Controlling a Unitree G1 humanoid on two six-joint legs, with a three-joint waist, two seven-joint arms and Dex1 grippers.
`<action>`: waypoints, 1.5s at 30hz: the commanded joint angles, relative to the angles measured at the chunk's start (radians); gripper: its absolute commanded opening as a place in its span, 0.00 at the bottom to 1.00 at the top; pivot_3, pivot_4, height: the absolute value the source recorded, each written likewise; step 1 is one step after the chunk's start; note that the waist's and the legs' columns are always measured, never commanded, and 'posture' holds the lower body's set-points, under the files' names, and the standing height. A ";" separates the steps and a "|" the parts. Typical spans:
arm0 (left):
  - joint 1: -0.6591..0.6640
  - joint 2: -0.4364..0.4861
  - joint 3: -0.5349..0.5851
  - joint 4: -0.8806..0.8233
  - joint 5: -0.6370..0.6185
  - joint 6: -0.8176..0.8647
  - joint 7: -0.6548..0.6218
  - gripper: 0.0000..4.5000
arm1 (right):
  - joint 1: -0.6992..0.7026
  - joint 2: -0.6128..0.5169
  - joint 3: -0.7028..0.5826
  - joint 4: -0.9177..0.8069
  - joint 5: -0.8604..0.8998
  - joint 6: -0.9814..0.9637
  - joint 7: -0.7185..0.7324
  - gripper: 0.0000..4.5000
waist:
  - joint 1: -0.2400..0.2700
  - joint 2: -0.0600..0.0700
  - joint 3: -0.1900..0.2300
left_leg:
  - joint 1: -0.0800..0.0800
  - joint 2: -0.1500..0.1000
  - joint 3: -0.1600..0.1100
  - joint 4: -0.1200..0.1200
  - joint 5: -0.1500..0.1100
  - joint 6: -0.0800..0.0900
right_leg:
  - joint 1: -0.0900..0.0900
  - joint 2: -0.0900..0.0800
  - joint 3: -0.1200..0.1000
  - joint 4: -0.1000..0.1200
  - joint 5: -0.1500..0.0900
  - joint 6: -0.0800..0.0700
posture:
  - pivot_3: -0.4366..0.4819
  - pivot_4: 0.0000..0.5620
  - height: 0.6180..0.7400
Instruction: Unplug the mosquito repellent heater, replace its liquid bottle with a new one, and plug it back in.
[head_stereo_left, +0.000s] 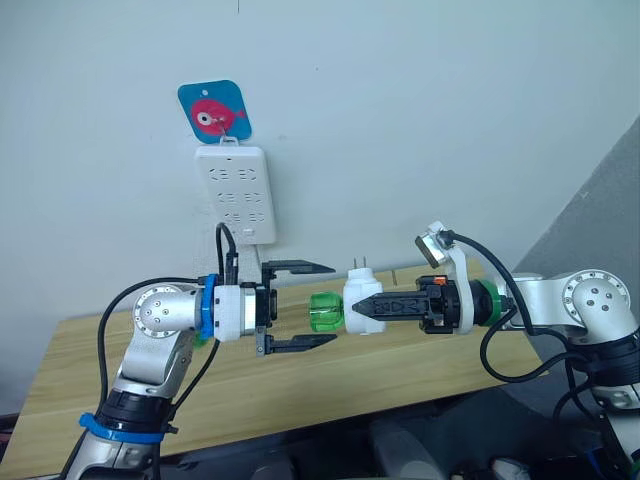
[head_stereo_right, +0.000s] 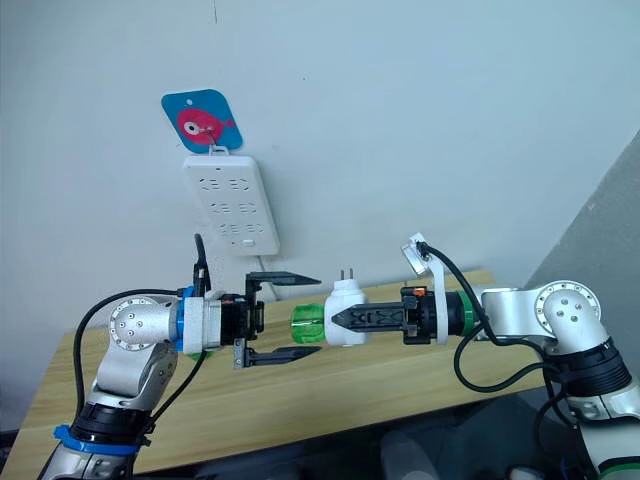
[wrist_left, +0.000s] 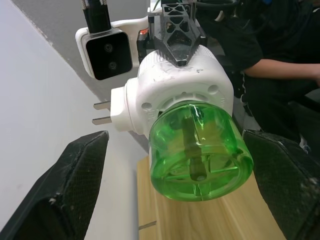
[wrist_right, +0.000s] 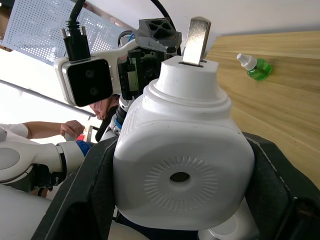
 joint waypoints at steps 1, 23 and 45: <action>0.002 0.015 0.014 -0.012 0.006 -0.028 0.012 0.80 | -0.019 0.005 -0.037 -0.003 0.026 -0.008 -0.001 0.67 | 0.000 0.000 0.000 | 0.000 0.000 0.000 0.000 0.000 0.000 | 0.000 0.000 0.000 0.000 0.000 0.000 | 0.26 0.15 0.97; -0.153 0.303 -0.019 -0.167 -0.502 1.099 0.188 0.50 | -0.099 -0.040 -0.043 -0.068 -0.022 0.026 0.041 0.67 | 0.000 0.000 0.020 | -0.002 0.000 -0.003 0.000 0.000 0.000 | -0.001 0.001 -0.001 0.000 0.000 0.000 | 0.27 0.18 0.97; -0.174 0.305 0.034 -0.121 -0.396 1.095 0.083 1.00 | -0.125 -0.038 -0.051 -0.096 -0.152 0.033 0.180 0.67 | 0.000 0.002 0.024 | -0.007 0.001 -0.004 0.000 -0.002 0.004 | -0.003 0.002 -0.002 -0.005 0.000 -0.001 | 0.28 0.16 0.97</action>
